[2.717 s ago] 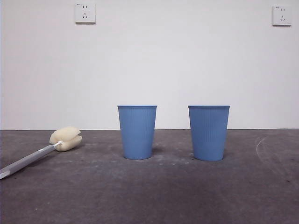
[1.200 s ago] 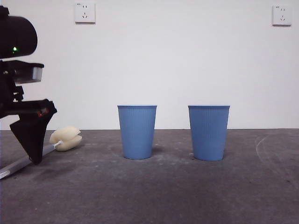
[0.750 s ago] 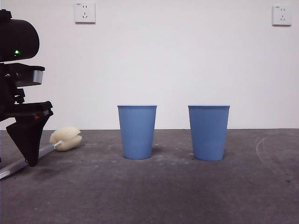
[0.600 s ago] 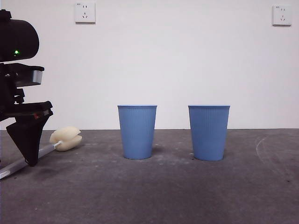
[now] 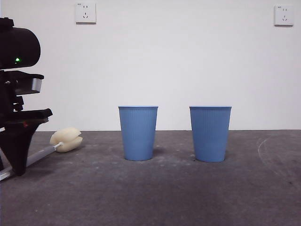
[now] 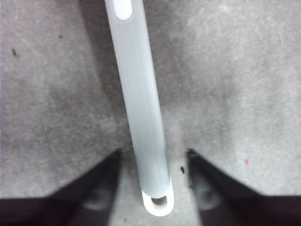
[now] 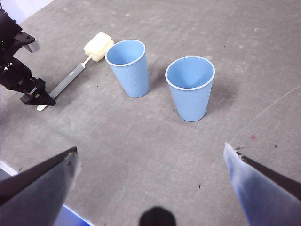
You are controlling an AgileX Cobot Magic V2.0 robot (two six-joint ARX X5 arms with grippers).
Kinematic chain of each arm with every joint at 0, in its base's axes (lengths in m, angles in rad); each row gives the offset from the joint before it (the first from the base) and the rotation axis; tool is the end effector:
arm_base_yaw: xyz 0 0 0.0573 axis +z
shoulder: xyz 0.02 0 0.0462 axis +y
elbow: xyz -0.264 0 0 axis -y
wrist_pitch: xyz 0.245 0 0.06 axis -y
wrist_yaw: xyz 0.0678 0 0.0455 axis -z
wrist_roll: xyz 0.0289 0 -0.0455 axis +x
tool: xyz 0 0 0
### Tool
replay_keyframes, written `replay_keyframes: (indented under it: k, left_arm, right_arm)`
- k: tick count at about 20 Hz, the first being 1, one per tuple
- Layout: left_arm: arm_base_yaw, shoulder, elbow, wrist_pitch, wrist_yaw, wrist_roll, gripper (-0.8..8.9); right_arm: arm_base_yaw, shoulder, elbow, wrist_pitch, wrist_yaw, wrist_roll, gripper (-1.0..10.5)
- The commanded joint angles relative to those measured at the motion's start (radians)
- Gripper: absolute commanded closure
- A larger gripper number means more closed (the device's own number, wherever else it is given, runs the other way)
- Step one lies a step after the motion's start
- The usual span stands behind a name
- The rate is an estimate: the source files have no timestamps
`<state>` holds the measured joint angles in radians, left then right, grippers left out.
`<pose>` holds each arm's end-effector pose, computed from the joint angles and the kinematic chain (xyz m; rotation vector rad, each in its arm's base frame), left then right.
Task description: Pick up the cup brush,pick up the cup,insert the brush into the cup,clean the cup,put the cup brush back,put the cup back to the fixed position on the table
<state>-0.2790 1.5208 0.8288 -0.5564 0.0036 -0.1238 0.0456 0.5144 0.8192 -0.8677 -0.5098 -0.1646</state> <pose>0.2541 -0.0729 0.1653 0.0650 1.2514 -0.1674 0.0838 0.0179 0.3145 -0.0252 0.5081 0.5839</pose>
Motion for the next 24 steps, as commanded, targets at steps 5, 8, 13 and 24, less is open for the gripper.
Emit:
replay_keyframes:
  k: [5,8,13,24]
  left_arm:
    - [-0.004,0.005,-0.001,-0.003,0.003,-0.007,8.22]
    - [-0.003,0.005,-0.001,0.001,0.003,-0.006,8.21]
    - [0.028,-0.061,0.0,0.005,-0.004,0.024,8.21]
    - [0.109,-0.601,0.0,-0.207,0.061,0.153,8.21]
  right_arm:
    - [0.0,0.0,0.003,0.003,-0.003,0.008,3.5]
    - [0.0,0.0,0.003,0.003,-0.003,0.008,3.5]
    - [0.001,0.0,0.003,0.005,-0.003,0.008,3.5]
    - [0.005,0.195,-0.018,0.197,-0.052,0.004,3.5]
